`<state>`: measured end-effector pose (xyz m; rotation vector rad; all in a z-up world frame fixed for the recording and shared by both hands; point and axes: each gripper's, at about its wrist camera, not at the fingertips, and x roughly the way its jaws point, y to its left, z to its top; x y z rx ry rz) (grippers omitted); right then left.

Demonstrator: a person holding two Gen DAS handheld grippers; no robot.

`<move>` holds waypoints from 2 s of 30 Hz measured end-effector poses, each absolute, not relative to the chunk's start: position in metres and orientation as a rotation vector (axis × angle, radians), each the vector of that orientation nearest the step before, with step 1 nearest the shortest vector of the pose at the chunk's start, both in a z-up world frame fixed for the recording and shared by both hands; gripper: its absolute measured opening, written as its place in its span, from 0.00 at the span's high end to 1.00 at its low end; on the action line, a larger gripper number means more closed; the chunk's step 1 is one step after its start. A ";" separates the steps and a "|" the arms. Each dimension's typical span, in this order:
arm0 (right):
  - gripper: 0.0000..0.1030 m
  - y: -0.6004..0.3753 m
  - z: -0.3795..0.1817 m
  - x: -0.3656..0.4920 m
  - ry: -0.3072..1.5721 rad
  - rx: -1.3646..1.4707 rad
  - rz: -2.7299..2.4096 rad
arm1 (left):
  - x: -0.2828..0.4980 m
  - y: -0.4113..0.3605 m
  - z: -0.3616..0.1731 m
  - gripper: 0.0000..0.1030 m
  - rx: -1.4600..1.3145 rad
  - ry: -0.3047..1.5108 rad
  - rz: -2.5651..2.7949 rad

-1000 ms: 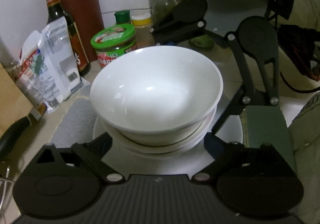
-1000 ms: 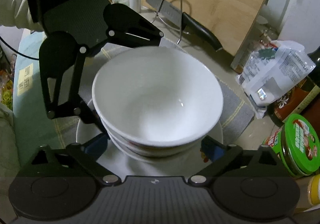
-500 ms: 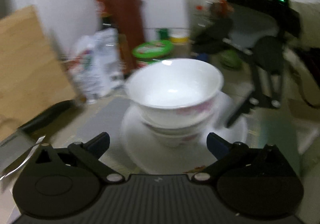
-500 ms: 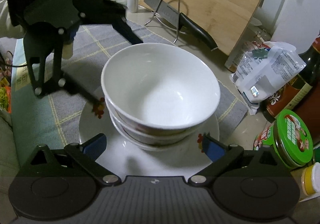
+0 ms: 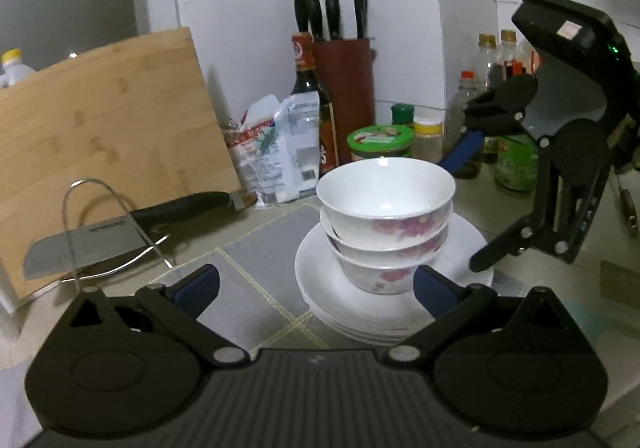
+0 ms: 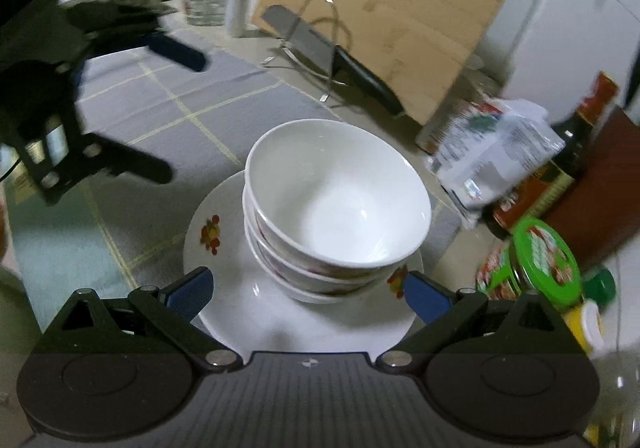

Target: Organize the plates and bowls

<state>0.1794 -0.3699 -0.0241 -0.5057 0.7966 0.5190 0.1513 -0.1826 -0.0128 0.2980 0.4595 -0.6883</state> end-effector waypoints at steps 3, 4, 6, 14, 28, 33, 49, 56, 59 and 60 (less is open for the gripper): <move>0.00 -0.360 -0.024 0.166 0.799 -0.447 0.392 | 0.136 -0.173 -0.009 0.01 0.263 0.453 -0.655; 0.00 -0.357 -0.024 0.160 0.802 -0.406 0.343 | 0.131 -0.169 -0.006 0.01 0.243 0.459 -0.646; 0.00 -0.353 -0.025 0.149 0.820 -0.293 0.232 | 0.124 -0.162 -0.003 0.01 0.224 0.499 -0.607; 0.00 -0.330 -0.024 0.094 0.910 0.149 -0.194 | 0.101 -0.139 0.013 0.01 0.122 0.674 -0.473; 0.00 -0.289 0.021 0.043 0.793 0.126 -0.251 | 0.074 -0.127 0.047 0.01 0.145 0.676 -0.431; 0.00 -0.284 0.022 0.039 0.792 0.129 -0.244 | 0.072 -0.125 0.052 0.01 0.138 0.662 -0.433; 0.00 -0.281 0.023 0.040 0.796 0.123 -0.257 | 0.074 -0.131 0.050 0.01 0.142 0.679 -0.440; 0.00 -0.281 0.024 0.040 0.793 0.117 -0.262 | 0.074 -0.131 0.050 0.01 0.144 0.676 -0.441; 0.00 -0.281 0.024 0.039 0.792 0.118 -0.262 | 0.074 -0.132 0.050 0.01 0.143 0.675 -0.442; 0.00 -0.281 0.024 0.039 0.793 0.118 -0.263 | 0.074 -0.132 0.050 0.01 0.143 0.676 -0.443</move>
